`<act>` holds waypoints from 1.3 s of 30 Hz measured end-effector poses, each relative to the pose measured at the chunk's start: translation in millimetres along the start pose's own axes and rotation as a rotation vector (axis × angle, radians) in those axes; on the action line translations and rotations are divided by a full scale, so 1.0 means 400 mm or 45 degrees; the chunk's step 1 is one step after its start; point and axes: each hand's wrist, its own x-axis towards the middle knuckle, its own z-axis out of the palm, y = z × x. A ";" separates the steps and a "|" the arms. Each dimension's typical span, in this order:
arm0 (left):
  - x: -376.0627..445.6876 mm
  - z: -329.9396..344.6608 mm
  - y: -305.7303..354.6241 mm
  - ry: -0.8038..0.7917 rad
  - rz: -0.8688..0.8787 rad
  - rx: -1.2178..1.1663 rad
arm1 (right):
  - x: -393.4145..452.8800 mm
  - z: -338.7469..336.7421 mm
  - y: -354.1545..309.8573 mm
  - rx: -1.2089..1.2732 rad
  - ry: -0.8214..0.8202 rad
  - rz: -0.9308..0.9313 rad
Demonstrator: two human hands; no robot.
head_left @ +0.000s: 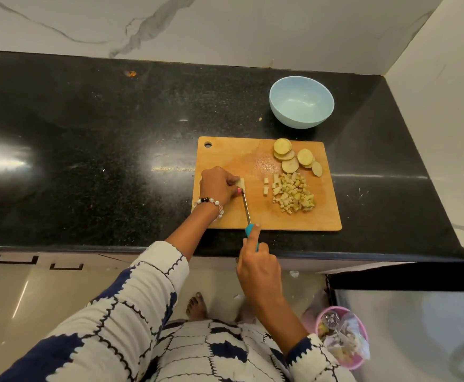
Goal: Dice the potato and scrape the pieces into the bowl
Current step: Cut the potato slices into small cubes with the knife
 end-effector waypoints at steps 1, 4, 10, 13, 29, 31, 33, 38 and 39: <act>0.001 -0.002 0.001 -0.009 -0.005 0.006 | 0.009 0.000 -0.005 0.002 0.010 0.015; 0.002 -0.005 0.007 -0.027 -0.019 0.001 | 0.041 -0.013 -0.013 0.024 -0.080 0.074; -0.006 -0.008 0.008 -0.024 -0.029 -0.026 | 0.046 -0.037 0.043 0.176 -0.039 0.187; -0.006 -0.011 0.006 -0.035 -0.032 -0.044 | 0.068 -0.035 0.025 0.259 0.006 0.158; -0.008 -0.007 0.010 0.061 -0.070 -0.030 | 0.089 -0.015 -0.012 0.205 -0.098 0.042; -0.006 -0.009 0.011 0.050 -0.080 -0.025 | 0.104 -0.011 -0.019 0.162 -0.139 0.038; -0.006 -0.006 0.011 0.056 -0.083 -0.026 | 0.116 -0.009 -0.027 0.137 -0.188 0.041; -0.009 -0.002 0.017 0.097 -0.123 -0.023 | 0.060 -0.012 -0.012 -0.067 -0.117 0.026; -0.009 -0.003 0.018 0.088 -0.132 -0.011 | 0.037 -0.005 -0.007 -0.091 -0.060 0.007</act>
